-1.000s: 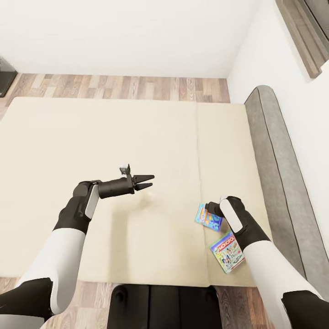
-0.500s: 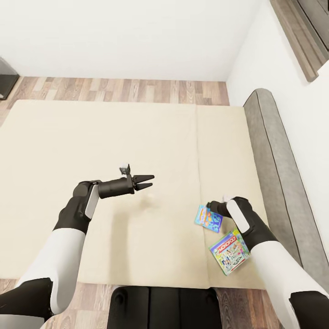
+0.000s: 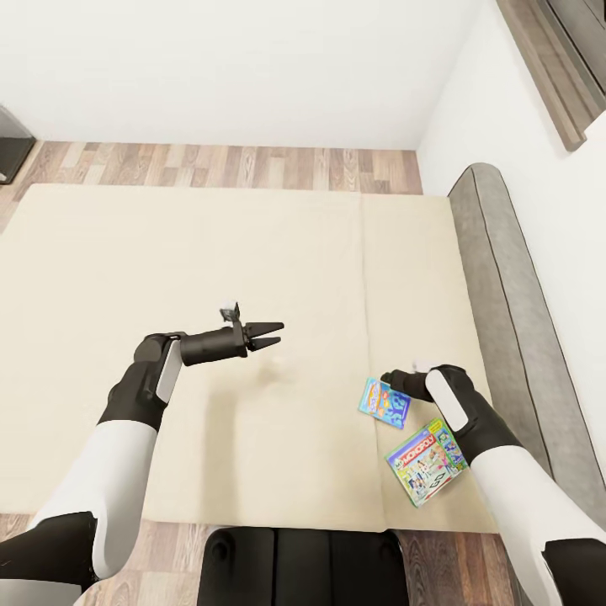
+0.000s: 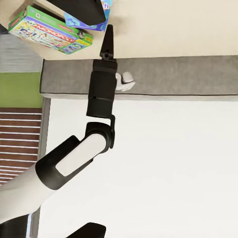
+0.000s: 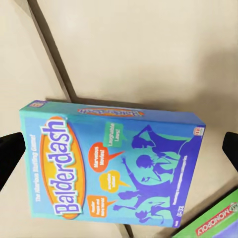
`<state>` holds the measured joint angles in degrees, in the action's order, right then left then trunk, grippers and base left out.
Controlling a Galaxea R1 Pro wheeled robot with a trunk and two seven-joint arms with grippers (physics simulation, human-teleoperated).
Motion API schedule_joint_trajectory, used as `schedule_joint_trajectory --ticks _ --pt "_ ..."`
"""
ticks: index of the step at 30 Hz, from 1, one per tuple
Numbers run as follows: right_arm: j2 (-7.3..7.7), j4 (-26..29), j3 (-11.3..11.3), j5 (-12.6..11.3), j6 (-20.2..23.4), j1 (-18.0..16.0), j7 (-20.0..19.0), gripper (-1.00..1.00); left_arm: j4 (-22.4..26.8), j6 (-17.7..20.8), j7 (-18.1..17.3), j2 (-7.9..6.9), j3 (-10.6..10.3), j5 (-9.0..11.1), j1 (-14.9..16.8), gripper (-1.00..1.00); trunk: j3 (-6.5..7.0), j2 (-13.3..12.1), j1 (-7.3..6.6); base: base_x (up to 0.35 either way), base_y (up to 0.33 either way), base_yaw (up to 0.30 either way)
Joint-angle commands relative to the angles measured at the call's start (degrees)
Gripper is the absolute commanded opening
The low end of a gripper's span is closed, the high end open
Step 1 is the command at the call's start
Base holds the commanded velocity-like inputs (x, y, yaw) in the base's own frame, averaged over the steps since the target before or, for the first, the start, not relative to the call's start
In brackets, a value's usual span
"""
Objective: Put all the toys in the child's room - the three board games (two on the bed and one on the table), the two jigsaw puzzles on the table, and the tennis ball on the table - inside the toy box on the table in the child's room.
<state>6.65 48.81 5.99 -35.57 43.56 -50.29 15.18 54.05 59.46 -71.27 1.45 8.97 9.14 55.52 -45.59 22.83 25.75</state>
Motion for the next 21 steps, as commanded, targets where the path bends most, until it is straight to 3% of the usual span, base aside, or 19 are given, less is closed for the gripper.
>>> schedule_joint_trajectory --ticks 1,21 --pt "0.1 0.06 0.23 -0.61 0.1 0.0 0.52 1.0 0.0 0.39 -0.18 0.05 0.14 -0.09 0.03 1.0 -0.06 0.09 0.03 0.0 0.0 0.0" --pt "0.12 -1.05 0.17 -0.67 0.0 0.37 0.38 1.0 0.0 0.31 -0.18 0.04 0.17 -0.09 0.03 1.0 -0.47 0.09 0.03 0.0 0.0 0.0"
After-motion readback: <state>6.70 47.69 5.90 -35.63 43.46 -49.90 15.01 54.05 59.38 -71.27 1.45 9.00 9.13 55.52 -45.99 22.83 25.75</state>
